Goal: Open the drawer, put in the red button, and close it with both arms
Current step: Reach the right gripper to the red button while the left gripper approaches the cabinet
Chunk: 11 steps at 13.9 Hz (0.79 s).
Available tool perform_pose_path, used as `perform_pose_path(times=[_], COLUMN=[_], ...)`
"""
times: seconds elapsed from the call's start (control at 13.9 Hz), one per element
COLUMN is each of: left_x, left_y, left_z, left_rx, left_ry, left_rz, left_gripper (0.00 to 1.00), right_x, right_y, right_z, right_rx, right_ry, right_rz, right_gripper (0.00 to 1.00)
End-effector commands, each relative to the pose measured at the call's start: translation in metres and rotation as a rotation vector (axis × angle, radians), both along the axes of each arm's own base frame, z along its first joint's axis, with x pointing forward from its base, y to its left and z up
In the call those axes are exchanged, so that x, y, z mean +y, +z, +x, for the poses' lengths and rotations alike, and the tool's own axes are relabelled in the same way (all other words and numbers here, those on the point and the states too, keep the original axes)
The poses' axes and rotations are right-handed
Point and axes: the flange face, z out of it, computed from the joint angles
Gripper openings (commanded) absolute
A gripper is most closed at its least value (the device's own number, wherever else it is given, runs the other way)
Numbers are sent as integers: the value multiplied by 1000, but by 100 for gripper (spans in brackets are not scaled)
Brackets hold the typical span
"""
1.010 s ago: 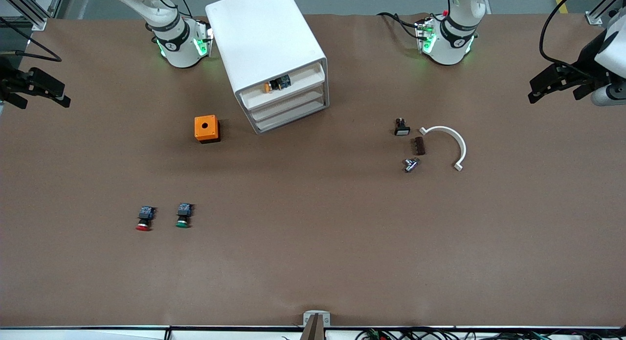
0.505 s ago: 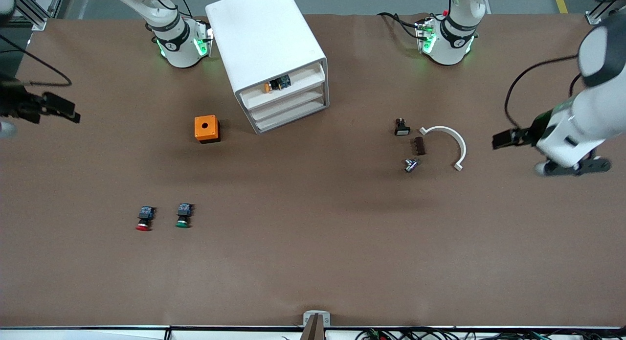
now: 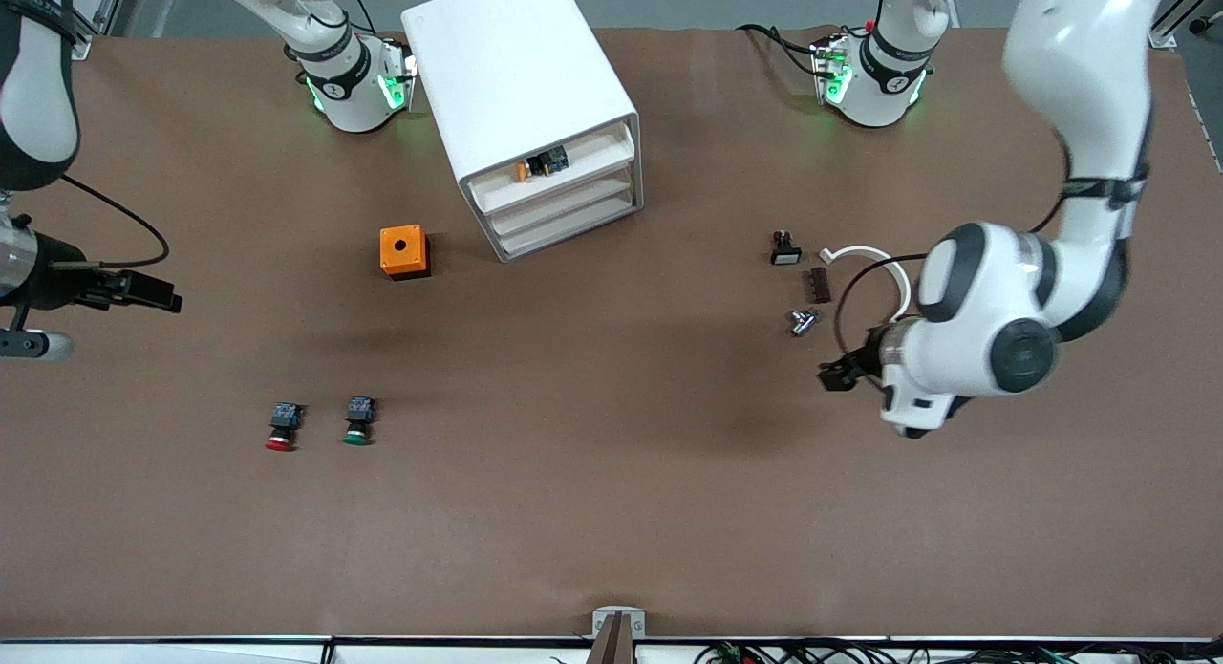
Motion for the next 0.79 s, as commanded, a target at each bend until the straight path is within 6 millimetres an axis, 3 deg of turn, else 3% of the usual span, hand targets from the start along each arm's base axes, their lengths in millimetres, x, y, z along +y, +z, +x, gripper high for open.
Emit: perform_pose_path(times=[0.0,0.22,0.43,0.58,0.72], left_x=[-55,-114,-161,-181,-190], left_y=[-30,-50,-64,-66,-75], left_z=[-4,-33,-59,-70,-74], left_rx=[93,237,421,577,762], left_ry=[270,518,747,885,1085], left_rz=[45,79,95,68,115], left_gripper=[100,100,100,100,100], right_x=[18,26,22,20,20], right_y=[-67,-141,-210,-251,-274], right_z=[-5,-7,7,13,19], right_rx=[-44,-106,-132,-170,-179], right_ry=[-51,-94,-103,-108,-127], right_rz=[-5,-13,-20,-24,-26], right_gripper=[100,100,100,100,100])
